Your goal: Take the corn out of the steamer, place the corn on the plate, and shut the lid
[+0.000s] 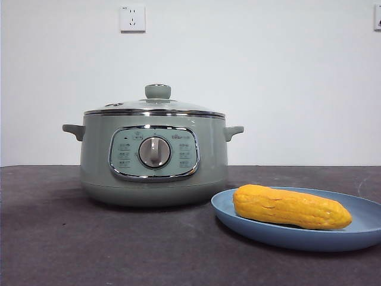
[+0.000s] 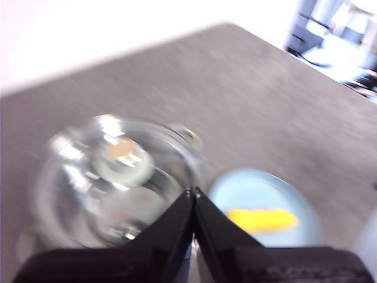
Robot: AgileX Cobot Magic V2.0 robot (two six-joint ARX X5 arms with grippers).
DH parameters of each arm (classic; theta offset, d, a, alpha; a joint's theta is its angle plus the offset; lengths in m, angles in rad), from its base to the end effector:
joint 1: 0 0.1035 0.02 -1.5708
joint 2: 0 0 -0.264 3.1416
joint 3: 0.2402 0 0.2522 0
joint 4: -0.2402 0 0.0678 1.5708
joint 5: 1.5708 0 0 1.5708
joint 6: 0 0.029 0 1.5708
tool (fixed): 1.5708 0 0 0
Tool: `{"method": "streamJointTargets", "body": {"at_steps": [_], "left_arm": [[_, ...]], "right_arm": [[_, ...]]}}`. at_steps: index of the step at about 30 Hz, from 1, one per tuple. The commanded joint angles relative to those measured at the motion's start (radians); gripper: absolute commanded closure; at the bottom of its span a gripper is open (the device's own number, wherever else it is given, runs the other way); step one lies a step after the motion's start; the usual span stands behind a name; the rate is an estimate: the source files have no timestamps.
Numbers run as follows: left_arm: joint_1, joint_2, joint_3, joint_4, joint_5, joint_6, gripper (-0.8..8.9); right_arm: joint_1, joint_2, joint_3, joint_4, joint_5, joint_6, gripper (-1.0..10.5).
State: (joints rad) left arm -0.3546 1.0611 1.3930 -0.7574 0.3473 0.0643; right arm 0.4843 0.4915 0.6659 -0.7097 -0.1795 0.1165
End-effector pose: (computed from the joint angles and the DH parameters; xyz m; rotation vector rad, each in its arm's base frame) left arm 0.1746 -0.0752 0.4312 0.0623 0.4119 -0.7048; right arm 0.0869 0.0516 0.2805 0.0268 0.5754 0.6150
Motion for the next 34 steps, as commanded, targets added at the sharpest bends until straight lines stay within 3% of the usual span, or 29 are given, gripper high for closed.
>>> {"method": "streamJointTargets", "body": {"at_steps": [1, 13, 23, 34], "left_arm": [[0.053, -0.045, -0.01, 0.051, -0.026, 0.061, 8.17], [0.349, -0.354, -0.11, 0.142, -0.033, 0.223, 8.17], [0.435, -0.673, -0.706, 0.497, -0.075, 0.202, 8.17], [0.436, -0.91, -1.136, 0.529, -0.269, 0.174, 8.17]], "right_arm": [[0.001, -0.001, 0.005, 0.005, 0.003, 0.004, 9.5], [0.001, -0.001, 0.005, 0.005, 0.003, 0.004, 9.5], [0.001, -0.001, 0.005, 0.005, 0.003, 0.004, 9.5], [0.001, -0.001, 0.005, 0.005, 0.003, 0.004, 9.5]]}}
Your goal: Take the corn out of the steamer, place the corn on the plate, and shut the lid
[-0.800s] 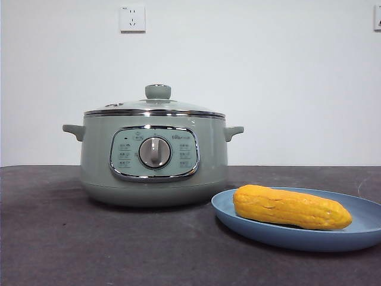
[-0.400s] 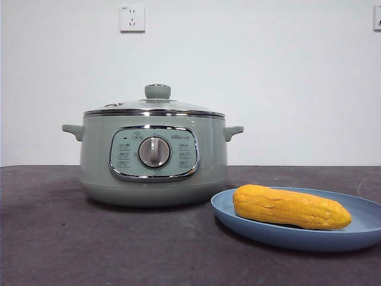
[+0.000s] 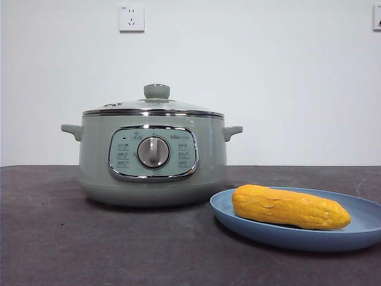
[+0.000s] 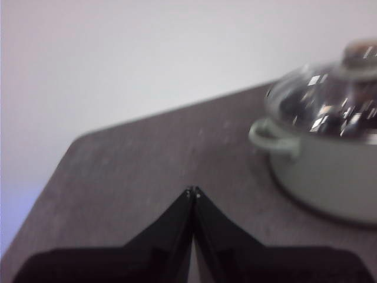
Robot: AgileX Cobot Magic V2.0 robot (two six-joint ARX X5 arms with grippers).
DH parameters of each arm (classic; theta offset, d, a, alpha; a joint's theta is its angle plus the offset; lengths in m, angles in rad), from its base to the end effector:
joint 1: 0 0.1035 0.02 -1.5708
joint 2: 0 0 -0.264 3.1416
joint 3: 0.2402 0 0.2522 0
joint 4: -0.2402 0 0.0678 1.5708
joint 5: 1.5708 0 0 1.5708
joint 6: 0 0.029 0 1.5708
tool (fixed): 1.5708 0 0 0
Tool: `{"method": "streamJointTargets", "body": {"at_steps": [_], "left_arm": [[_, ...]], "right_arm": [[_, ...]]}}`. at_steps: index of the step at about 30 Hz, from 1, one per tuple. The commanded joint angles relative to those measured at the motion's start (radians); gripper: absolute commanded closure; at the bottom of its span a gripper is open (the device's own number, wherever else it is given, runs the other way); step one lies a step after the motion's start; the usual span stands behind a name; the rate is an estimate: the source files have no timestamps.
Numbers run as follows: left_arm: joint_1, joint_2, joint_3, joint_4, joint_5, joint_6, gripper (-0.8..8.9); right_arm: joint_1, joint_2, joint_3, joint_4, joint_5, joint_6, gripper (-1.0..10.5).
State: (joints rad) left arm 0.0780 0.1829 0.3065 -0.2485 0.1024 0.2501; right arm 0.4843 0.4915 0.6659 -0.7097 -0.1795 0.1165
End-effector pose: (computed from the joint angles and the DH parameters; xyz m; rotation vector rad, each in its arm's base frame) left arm 0.0919 0.0042 0.2292 0.2385 0.1207 -0.0398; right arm 0.0869 0.0516 0.2805 0.0268 0.5754 0.6150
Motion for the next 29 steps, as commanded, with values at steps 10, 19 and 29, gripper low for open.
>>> {"method": "streamJointTargets", "body": {"at_steps": [10, 19, 29], "left_arm": [[0.003, -0.157, -0.242, 0.052, -0.049, -0.019, 8.17], [0.003, -0.181, -0.304, 0.064, -0.05, -0.119, 8.17], [0.003, -0.181, -0.303, 0.069, -0.049, -0.15, 8.17]], "right_arm": [[0.001, -0.001, 0.005, 0.004, 0.003, 0.004, 9.5], [0.001, -0.001, 0.005, 0.004, 0.003, 0.004, 9.5], [0.001, -0.001, 0.005, 0.004, 0.003, 0.004, 9.5]]}}
